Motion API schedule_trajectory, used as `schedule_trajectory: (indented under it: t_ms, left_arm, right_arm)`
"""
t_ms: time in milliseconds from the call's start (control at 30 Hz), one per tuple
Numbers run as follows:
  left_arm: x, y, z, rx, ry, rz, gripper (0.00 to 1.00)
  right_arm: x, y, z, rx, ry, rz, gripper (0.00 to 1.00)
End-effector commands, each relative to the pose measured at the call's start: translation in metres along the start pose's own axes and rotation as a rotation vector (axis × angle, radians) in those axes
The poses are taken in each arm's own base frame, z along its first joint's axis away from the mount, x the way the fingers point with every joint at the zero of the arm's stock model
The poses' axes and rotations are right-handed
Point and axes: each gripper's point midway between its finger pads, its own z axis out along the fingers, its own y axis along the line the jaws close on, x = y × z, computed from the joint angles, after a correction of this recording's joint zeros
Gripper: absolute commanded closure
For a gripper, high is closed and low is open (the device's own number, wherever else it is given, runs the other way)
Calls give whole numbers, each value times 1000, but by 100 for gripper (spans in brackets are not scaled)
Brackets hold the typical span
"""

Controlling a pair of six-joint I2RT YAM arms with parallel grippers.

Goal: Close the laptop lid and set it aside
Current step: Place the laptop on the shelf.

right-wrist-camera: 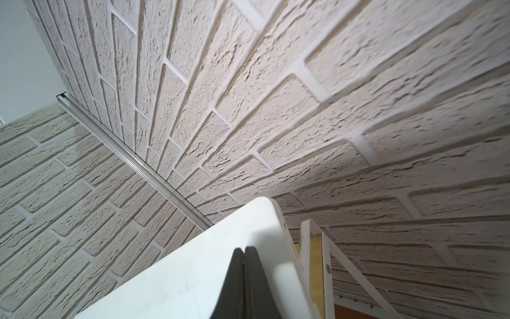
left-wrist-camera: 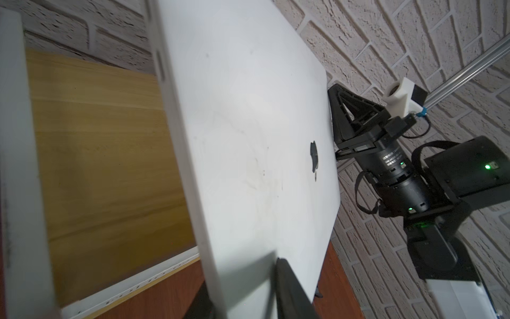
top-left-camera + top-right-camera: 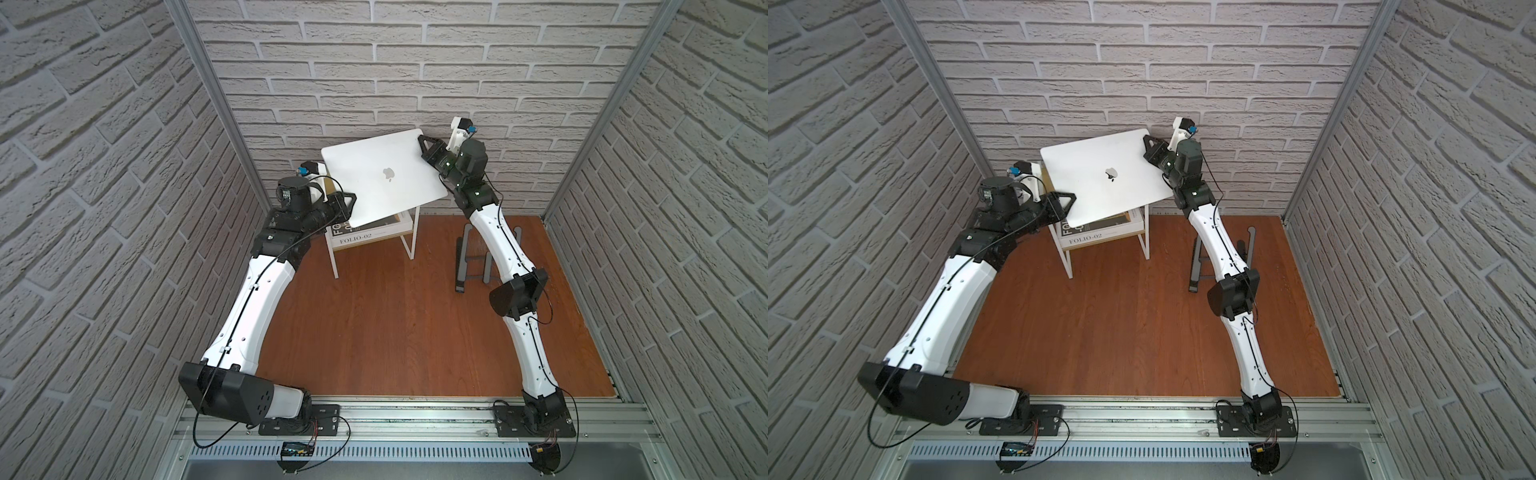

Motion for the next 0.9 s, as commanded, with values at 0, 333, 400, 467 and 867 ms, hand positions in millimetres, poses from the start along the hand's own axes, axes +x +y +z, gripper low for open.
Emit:
schedule_trajectory:
  t_ms: [0, 333, 400, 467, 867]
  left_arm:
    - [4, 36, 24, -60, -4, -11, 89]
    - [-20, 39, 19, -40, -53, -60, 100]
    - [-27, 37, 16, -34, -69, -70, 100]
    - [-35, 34, 13, -24, -85, -80, 100]
    - [-69, 52, 13, 1, -155, -261, 100]
  right_arm:
    - [27, 84, -6, -173, 67, 16, 96]
    - [0, 115, -28, -184, 57, -46, 96]
    - [-3, 119, -31, -188, 60, -47, 97]
    - [-3, 122, -34, -190, 69, -41, 97]
    - [-19, 145, -70, -143, 139, -126, 96]
